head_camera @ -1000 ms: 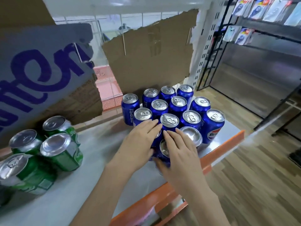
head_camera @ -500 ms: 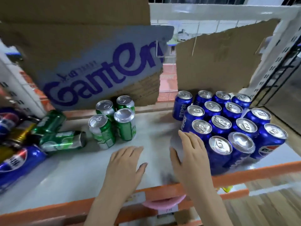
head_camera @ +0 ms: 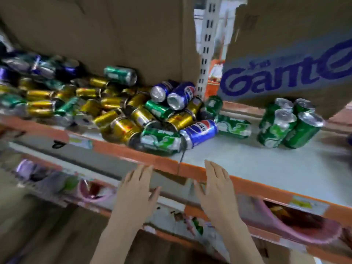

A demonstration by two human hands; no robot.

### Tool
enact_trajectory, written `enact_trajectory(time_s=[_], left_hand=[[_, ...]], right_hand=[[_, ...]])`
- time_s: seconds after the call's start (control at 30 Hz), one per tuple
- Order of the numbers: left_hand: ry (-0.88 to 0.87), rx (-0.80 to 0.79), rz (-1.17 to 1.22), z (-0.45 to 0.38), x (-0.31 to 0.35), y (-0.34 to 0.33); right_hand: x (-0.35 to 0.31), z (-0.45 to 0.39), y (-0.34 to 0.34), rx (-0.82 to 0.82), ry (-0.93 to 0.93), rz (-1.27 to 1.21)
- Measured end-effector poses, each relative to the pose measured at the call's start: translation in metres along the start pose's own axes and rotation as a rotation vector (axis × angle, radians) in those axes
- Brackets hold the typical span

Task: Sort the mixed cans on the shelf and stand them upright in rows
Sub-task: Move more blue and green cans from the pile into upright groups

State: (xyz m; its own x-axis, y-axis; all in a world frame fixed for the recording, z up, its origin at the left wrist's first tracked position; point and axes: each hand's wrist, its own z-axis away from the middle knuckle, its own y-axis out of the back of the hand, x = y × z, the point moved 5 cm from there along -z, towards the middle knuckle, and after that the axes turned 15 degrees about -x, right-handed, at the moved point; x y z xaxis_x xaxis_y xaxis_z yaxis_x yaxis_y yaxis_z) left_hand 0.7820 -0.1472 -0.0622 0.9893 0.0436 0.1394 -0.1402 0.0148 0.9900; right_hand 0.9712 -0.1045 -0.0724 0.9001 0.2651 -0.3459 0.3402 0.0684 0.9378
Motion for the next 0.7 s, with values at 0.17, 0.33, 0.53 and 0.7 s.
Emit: enact_trajectory(time_s=[0.17, 0.33, 0.53, 0.7], left_hand=[[0.18, 0.038, 0.087, 0.046, -0.12, 0.022], [0.275, 0.08, 0.126, 0.059, -0.19, 0.036], [0.329, 0.069, 0.157, 0.045, -0.261, 0.033], [0.368, 0.06, 0.162, 0.011, -0.324, 0.043]], right_hand=[[-0.112, -0.017, -0.027, -0.111, 0.115, -0.054], [-0.187, -0.045, -0.035, -0.101, 0.204, -0.049], [-0.25, -0.092, -0.049, -0.132, 0.253, -0.087], [-0.302, -0.153, -0.063, -0.14, 0.274, -0.125]])
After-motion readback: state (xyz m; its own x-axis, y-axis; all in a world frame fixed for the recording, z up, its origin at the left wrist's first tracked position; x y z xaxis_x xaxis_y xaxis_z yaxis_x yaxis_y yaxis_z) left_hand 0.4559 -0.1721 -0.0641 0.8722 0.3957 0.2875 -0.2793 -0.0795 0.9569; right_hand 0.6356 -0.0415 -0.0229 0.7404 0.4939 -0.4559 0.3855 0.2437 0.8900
